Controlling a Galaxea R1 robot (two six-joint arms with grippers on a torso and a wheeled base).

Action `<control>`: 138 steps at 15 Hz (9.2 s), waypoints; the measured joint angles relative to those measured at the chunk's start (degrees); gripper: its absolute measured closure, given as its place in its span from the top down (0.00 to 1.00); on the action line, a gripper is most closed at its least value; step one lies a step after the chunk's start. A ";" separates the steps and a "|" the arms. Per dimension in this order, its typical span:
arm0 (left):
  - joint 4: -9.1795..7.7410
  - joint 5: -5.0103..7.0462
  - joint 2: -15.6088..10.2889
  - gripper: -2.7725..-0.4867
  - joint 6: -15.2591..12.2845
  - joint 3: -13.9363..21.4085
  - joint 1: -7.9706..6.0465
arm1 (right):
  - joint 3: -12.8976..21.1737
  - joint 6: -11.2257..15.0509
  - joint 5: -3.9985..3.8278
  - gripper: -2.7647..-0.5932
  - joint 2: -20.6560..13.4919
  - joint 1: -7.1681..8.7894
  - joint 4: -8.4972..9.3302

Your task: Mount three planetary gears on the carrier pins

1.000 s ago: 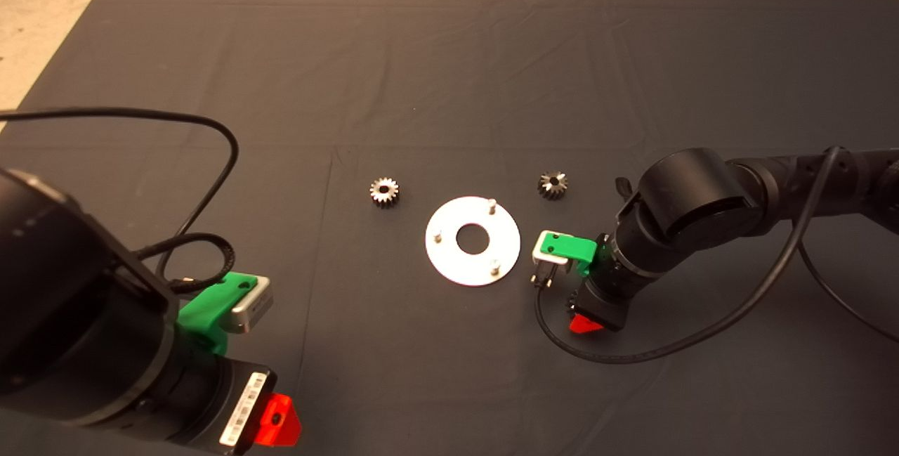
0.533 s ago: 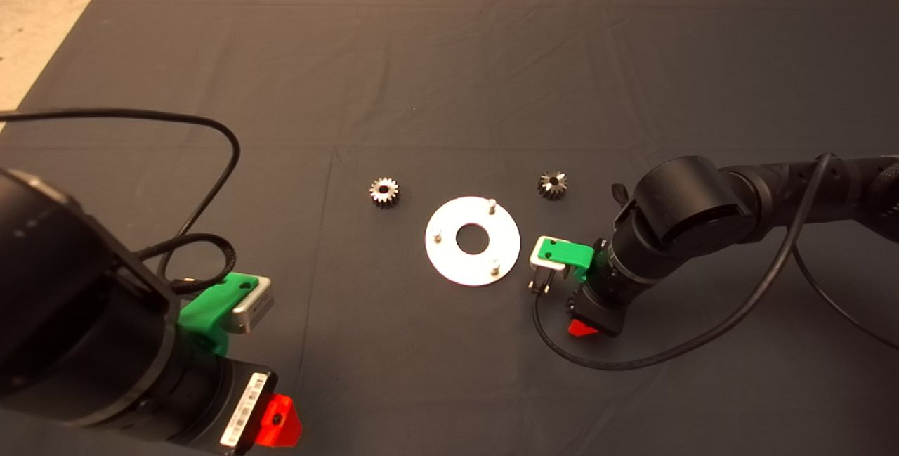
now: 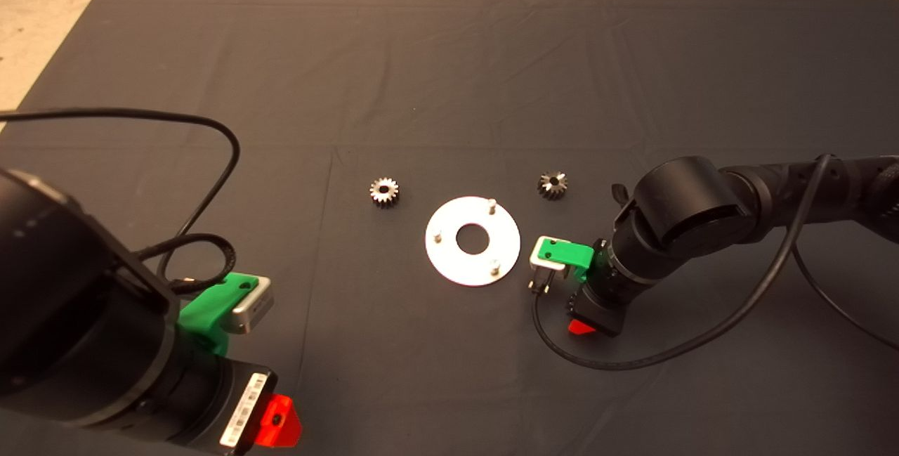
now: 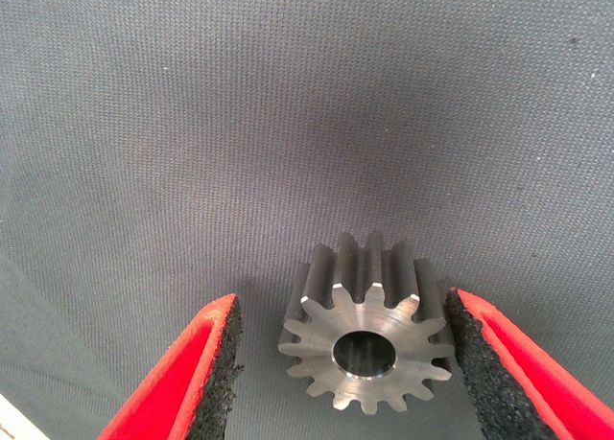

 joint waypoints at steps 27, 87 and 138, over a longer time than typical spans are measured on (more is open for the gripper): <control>0.00 0.02 -0.02 0.99 0.00 0.00 0.00 | 2.06 -0.02 0.49 0.28 -1.08 -0.99 -0.33; 0.00 0.00 -0.02 0.99 0.01 0.02 0.00 | -2.02 0.09 0.00 0.21 11.05 6.16 -1.99; 0.00 0.00 -0.02 0.99 0.04 0.02 0.00 | -13.68 0.00 0.10 0.21 18.85 9.07 2.07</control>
